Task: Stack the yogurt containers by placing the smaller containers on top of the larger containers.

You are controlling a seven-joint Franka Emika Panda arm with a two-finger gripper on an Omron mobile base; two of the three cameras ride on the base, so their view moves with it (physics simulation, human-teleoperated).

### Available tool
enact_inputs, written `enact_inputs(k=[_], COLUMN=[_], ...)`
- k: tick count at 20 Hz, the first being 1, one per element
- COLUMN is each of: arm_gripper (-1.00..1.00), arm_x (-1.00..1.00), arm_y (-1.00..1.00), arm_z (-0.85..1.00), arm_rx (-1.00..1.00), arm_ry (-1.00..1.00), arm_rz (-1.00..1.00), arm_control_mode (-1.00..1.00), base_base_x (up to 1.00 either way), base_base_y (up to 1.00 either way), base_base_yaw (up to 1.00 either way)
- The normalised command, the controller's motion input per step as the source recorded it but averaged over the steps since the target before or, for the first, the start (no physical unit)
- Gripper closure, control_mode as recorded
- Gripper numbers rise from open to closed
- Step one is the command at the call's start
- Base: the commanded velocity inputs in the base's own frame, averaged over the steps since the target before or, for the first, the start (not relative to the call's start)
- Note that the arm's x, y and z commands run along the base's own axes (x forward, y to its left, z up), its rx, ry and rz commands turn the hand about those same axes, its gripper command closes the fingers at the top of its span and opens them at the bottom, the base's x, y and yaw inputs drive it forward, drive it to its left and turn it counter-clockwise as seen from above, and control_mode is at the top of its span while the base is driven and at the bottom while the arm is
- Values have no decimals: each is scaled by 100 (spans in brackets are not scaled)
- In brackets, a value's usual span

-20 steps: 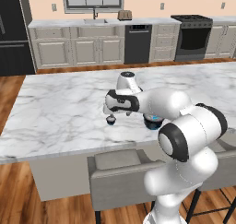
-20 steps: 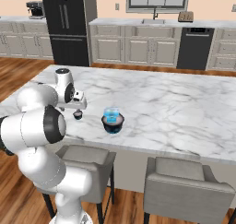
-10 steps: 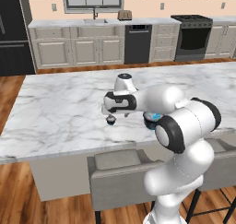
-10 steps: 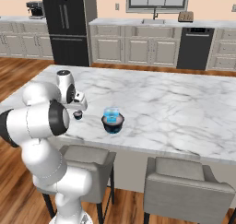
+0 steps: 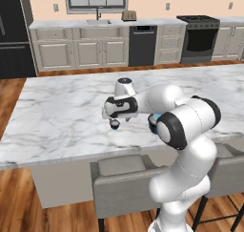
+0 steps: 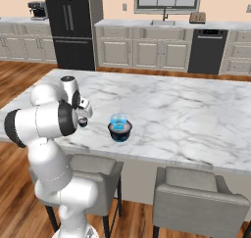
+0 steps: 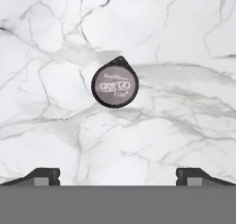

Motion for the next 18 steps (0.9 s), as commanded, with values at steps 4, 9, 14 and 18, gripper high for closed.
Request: enact_inputs(k=[4, 9, 14, 18], arm_gripper=[-100, -100, -100, -100], arm_x=[17, 18, 18, 21], arm_y=[0, 0, 0, 3], arm_z=[-19, -19, -14, -5], arm_rx=[0, 0, 0, 0], arm_ry=[0, 0, 0, 0], arm_rz=[-3, -3, -2, -2], arm_control_mode=[-100, -100, -100, -100], base_base_x=[0, 0, 0, 0], base_base_y=[0, 0, 0, 0], base_base_yaw=[0, 0, 0, 0])
